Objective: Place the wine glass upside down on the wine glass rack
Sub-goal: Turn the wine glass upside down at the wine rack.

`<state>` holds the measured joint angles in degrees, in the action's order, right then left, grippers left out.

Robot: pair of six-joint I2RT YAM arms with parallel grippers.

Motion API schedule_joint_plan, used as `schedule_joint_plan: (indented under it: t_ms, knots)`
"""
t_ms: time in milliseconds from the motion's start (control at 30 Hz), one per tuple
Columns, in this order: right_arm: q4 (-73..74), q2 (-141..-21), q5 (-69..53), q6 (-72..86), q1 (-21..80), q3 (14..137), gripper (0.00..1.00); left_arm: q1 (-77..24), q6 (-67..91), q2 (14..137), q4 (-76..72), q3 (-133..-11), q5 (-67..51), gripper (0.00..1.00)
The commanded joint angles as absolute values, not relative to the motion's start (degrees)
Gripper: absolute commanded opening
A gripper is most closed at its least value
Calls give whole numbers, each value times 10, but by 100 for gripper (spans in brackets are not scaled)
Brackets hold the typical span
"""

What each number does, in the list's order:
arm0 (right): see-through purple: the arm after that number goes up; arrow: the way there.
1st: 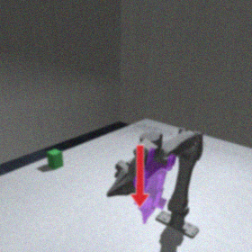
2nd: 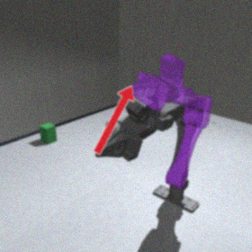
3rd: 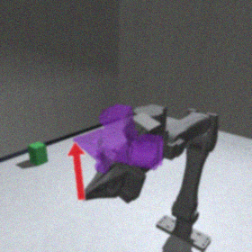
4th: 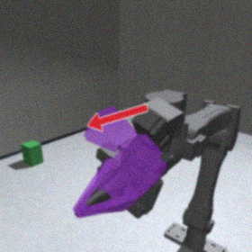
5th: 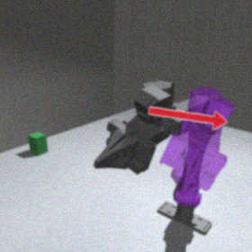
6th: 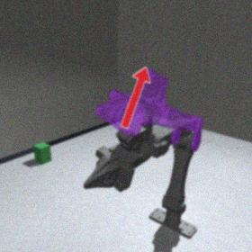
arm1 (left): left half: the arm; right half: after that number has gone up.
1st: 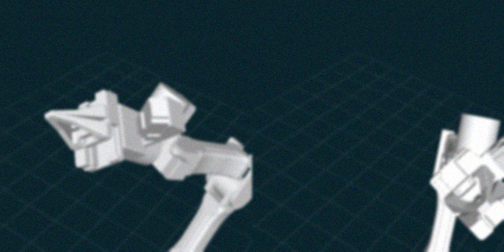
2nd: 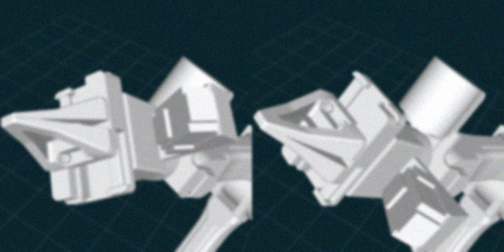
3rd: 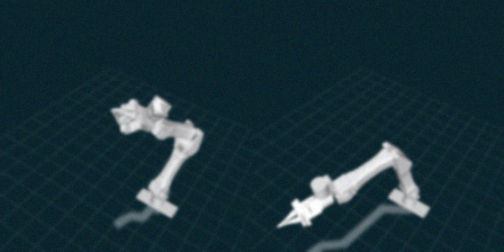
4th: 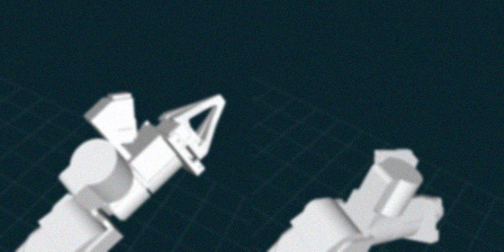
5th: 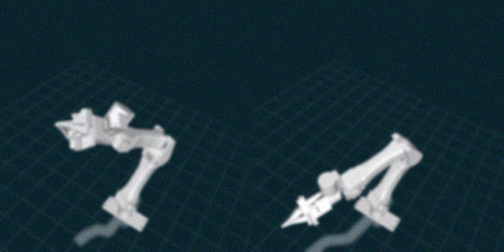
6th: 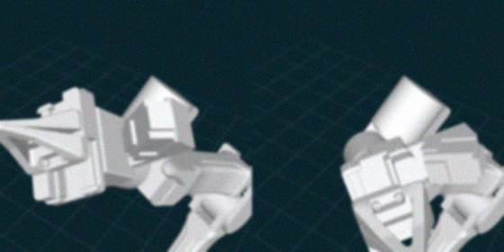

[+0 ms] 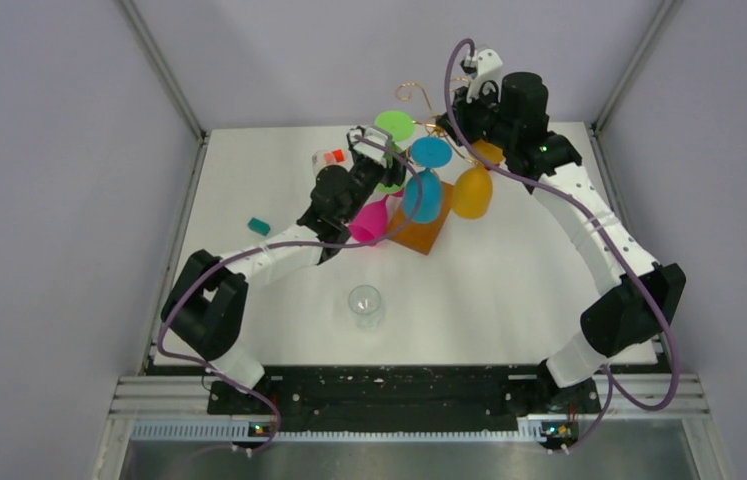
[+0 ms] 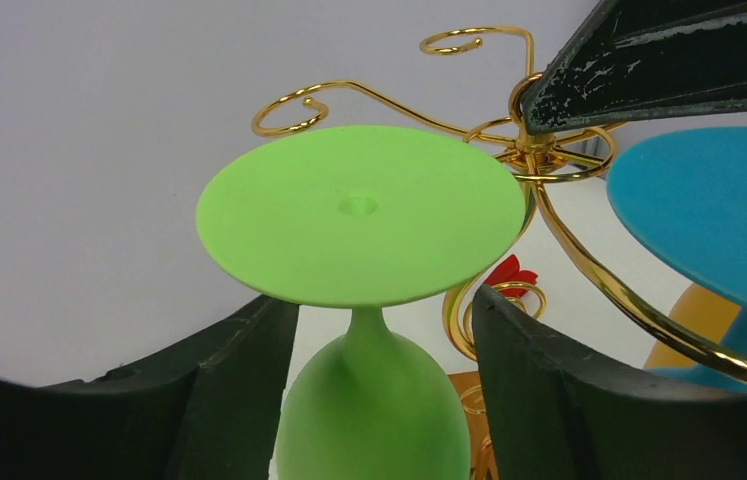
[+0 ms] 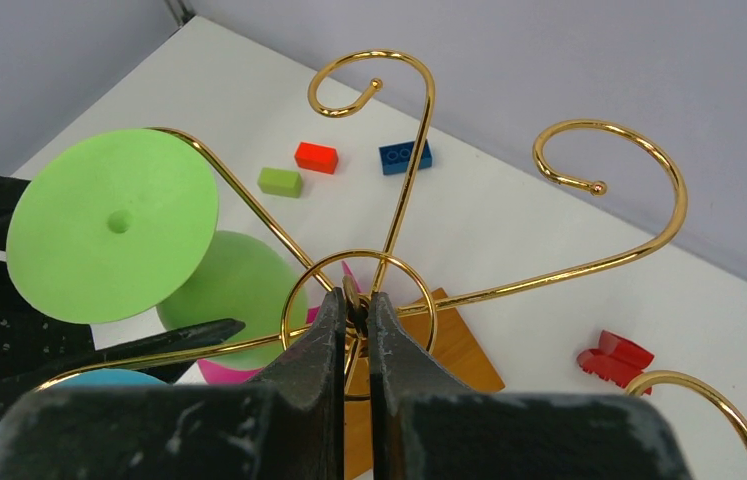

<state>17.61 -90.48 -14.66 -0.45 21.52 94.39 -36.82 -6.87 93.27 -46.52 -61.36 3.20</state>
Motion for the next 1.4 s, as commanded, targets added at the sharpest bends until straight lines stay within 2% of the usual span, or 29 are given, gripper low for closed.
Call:
schedule_joint_plan:
  t_ms: [0, 67, 133, 200, 267, 467, 800, 1000, 1367]
  knots:
    - [163, -883, -142, -11, 211, 942, 0, -369, -65, 891, -474, -606, 21, 74]
    - [161, -883, -142, -11, 211, 942, 0, -369, -62, 880, -470, -600, 17, 81]
    - [159, -883, -144, -11, 211, 942, 0, -370, -57, 868, -459, -596, 7, 94]
    - [156, -883, -147, -11, 211, 941, 0, -369, -49, 858, -450, -593, 3, 98]
    - [152, -881, -145, -10, 210, 941, 0, -369, -43, 844, -443, -587, -6, 99]
    - [139, -876, -143, -6, 211, 941, 19, -370, -42, 813, -420, -570, -21, 99]
    - [108, -861, -144, -4, 210, 939, 37, -370, -39, 790, -386, -554, -33, 99]
    - [103, -853, -148, -4, 210, 937, 40, -369, -37, 781, -379, -547, -40, 99]
    - [26, -784, -137, 20, 211, 869, 45, -370, -13, 712, -356, -485, 16, 99]
